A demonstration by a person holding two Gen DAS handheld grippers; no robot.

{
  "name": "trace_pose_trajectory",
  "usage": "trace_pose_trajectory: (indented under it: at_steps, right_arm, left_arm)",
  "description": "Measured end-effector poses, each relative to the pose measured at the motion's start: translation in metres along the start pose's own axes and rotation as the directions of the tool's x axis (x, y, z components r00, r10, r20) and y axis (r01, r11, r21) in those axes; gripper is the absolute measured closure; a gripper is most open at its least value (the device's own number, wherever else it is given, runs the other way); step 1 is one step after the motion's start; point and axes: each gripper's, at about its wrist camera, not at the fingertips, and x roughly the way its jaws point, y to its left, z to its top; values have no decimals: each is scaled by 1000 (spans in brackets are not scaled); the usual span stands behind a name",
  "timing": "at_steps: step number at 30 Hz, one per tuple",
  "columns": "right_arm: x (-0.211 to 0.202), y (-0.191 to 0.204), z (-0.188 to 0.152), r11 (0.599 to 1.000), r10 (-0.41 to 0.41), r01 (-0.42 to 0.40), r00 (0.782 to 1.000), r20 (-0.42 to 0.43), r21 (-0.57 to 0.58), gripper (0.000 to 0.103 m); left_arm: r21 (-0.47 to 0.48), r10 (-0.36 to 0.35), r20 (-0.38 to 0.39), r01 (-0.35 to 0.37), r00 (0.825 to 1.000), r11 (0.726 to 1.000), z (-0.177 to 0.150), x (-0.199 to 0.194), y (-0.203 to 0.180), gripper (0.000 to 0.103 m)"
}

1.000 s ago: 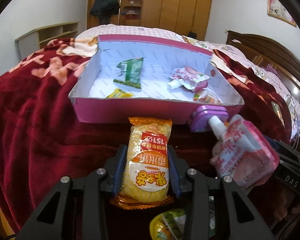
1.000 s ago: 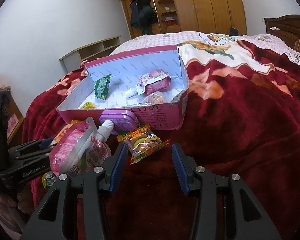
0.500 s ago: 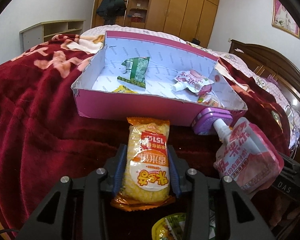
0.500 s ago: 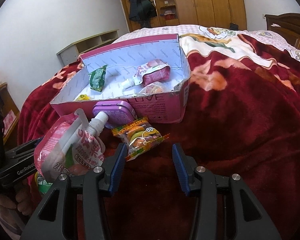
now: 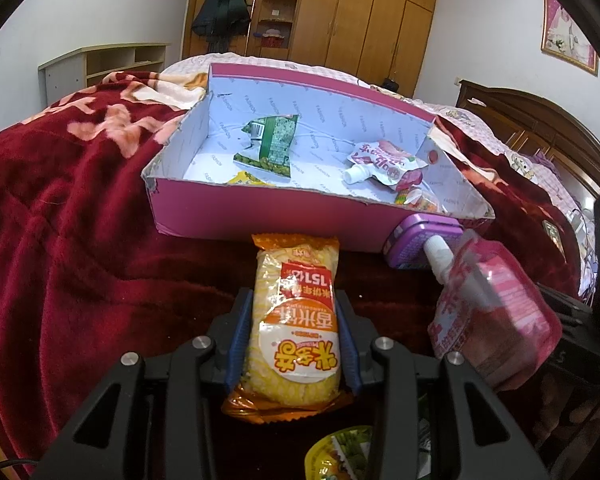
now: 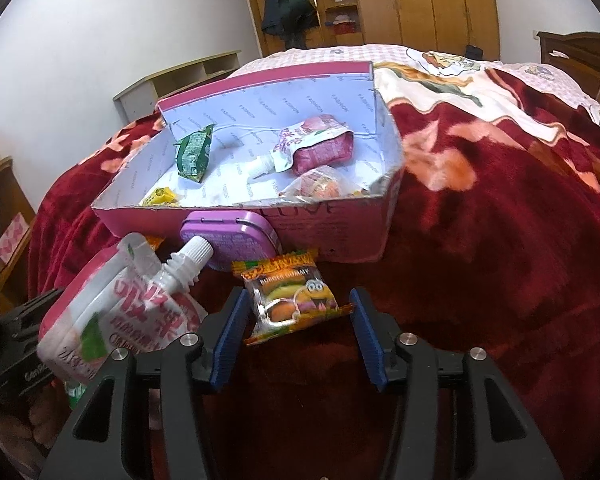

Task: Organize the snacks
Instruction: 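Lift the long yellow bag with the left tool while the right tool grasps the burger gummy packet, then carry the yellow bag with the left tool while the right tool carries the gummy packet toward the box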

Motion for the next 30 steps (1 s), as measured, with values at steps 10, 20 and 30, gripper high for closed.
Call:
trace_pose_trajectory:
  at_steps: [10,20,30]
  right_arm:
    - [2,-3,-8,1000,8,-8,1000,14,22,54]
    - [-9,-1,-14,998,54,-56,998,39,42,54]
    - [-20,7,-21,996,80,-82,996,49,36,54]
  left_arm:
    - [-3,-4,7,4,1000,1000,0,-2,0,63]
    - [-25,-18,6,18,1000,1000,1,-9,2,63]
    - [-42,-23,17,23,1000,999,-1,-26,7,64]
